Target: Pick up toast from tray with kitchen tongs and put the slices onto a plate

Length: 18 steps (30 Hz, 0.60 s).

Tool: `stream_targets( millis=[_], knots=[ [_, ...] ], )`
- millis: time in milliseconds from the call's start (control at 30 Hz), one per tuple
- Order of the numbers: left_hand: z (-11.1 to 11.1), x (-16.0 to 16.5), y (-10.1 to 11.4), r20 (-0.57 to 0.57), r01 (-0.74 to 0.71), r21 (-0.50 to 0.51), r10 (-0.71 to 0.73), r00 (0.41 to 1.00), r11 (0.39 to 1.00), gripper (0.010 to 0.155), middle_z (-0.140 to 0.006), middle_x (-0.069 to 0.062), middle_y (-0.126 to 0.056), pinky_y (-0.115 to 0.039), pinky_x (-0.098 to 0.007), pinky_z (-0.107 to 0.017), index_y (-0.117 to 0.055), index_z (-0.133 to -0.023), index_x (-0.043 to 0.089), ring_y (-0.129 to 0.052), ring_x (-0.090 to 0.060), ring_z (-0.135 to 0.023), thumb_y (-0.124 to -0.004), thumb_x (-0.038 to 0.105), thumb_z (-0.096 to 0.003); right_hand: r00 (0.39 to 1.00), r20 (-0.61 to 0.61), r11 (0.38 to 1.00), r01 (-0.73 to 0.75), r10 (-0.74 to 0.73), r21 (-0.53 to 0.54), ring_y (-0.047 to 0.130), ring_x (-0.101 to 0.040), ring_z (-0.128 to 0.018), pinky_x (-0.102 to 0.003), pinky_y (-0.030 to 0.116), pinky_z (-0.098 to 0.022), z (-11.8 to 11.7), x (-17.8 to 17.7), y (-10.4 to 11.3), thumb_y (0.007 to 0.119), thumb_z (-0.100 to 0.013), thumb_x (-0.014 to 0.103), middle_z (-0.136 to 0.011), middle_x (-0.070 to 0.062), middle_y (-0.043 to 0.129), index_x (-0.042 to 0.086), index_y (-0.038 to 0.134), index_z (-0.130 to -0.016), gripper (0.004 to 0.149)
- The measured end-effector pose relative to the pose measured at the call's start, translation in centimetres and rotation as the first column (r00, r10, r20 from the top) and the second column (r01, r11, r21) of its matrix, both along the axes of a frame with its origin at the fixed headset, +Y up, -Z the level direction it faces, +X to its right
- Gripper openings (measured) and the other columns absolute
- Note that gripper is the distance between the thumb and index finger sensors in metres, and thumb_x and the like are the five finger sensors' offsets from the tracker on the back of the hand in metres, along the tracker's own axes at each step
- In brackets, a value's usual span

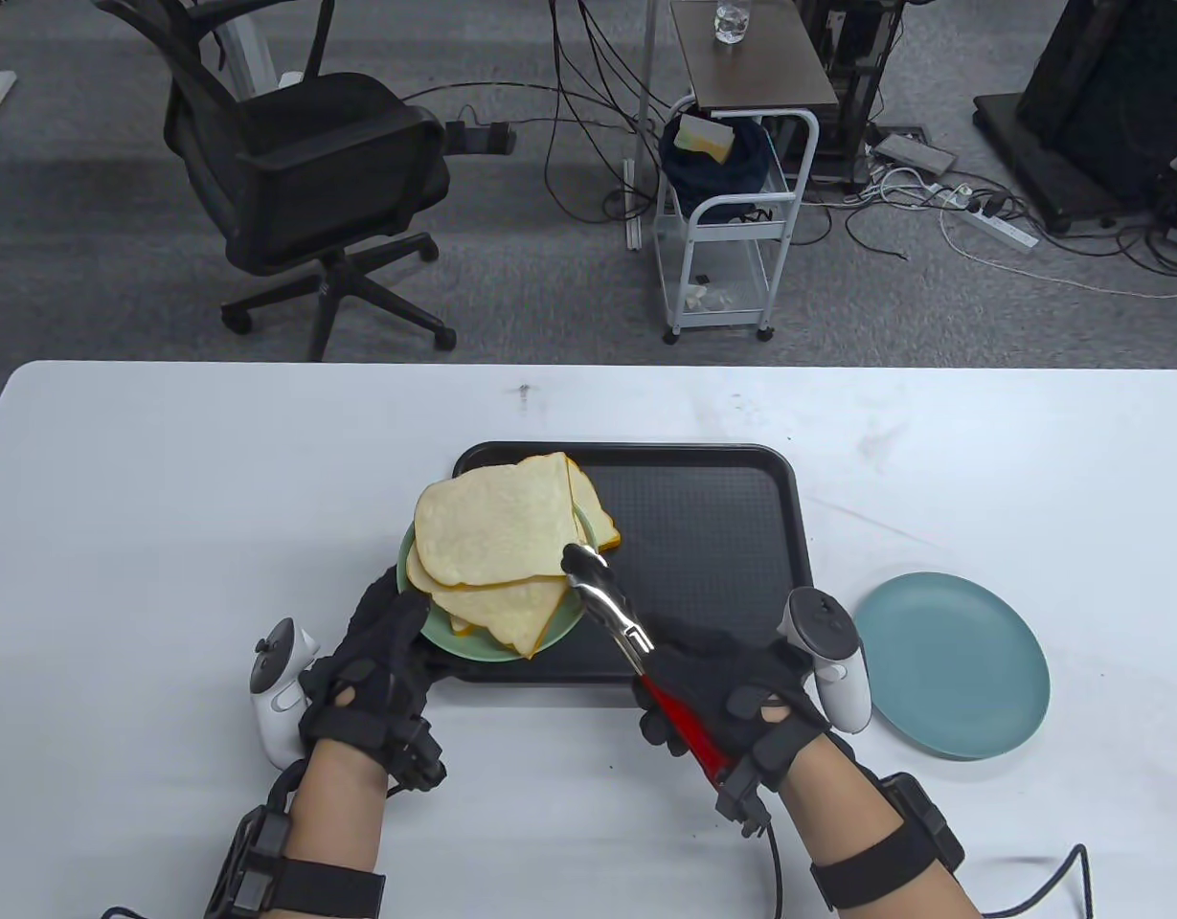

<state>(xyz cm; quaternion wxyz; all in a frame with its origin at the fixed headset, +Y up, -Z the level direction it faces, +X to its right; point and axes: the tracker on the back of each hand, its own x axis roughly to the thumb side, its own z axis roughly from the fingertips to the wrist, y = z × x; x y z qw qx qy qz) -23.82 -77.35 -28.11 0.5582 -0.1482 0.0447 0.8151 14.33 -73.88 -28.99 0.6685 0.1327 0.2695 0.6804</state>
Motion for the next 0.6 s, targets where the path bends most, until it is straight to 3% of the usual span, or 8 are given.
stream_targets(
  millis=[167,267,433,600],
  knots=[
    [0.0,-0.1,0.0,-0.015,-0.008,-0.002,0.008,1.0,1.0,0.062,-0.102,-0.004,-0.078,-0.086,-0.043,-0.057,-0.04,-0.103,0.038,-0.11,-0.024,-0.059,-0.075,0.047,-0.0532,1.0,-0.028,1.0,0.002,-0.001,0.009,0.105,-0.039,-0.047,-0.048,0.092,-0.031,0.0,0.4,0.5,0.081,-0.051,0.051,-0.081,-0.023,0.089,0.016,0.061,-0.105,0.068],
    [0.1,-0.3,0.1,-0.026,0.003,0.002,-0.003,1.0,1.0,0.062,-0.103,-0.004,-0.078,-0.086,-0.043,-0.057,-0.04,-0.103,0.038,-0.11,-0.024,-0.06,-0.075,0.047,-0.0532,0.999,-0.049,0.999,-0.013,0.014,0.04,0.102,-0.041,-0.052,-0.05,0.089,-0.034,-0.2,1.3,1.4,0.081,-0.047,0.06,-0.087,-0.026,0.083,0.012,0.055,-0.108,0.081],
    [0.1,-0.7,0.1,-0.042,-0.025,0.008,0.026,0.999,1.0,0.061,-0.103,-0.001,-0.078,-0.086,-0.043,-0.058,-0.04,-0.103,0.039,-0.11,-0.024,-0.06,-0.075,0.047,-0.0532,0.998,0.033,0.997,0.055,-0.057,0.059,0.1,-0.042,-0.054,-0.052,0.088,-0.036,-0.9,4.4,2.5,0.082,-0.045,0.064,-0.09,-0.027,0.08,0.011,0.052,-0.109,0.088],
    [0.2,-0.9,0.2,-0.051,-0.044,0.012,0.044,0.998,0.999,0.061,-0.103,-0.001,-0.078,-0.086,-0.043,-0.058,-0.04,-0.103,0.039,-0.11,-0.024,-0.06,-0.075,0.048,-0.0532,0.983,0.148,0.994,0.101,-0.105,0.036,0.099,-0.043,-0.057,-0.052,0.087,-0.037,-2.0,8.5,2.1,0.082,-0.046,0.064,-0.093,-0.028,0.078,0.011,0.05,-0.11,0.089]
  ],
)
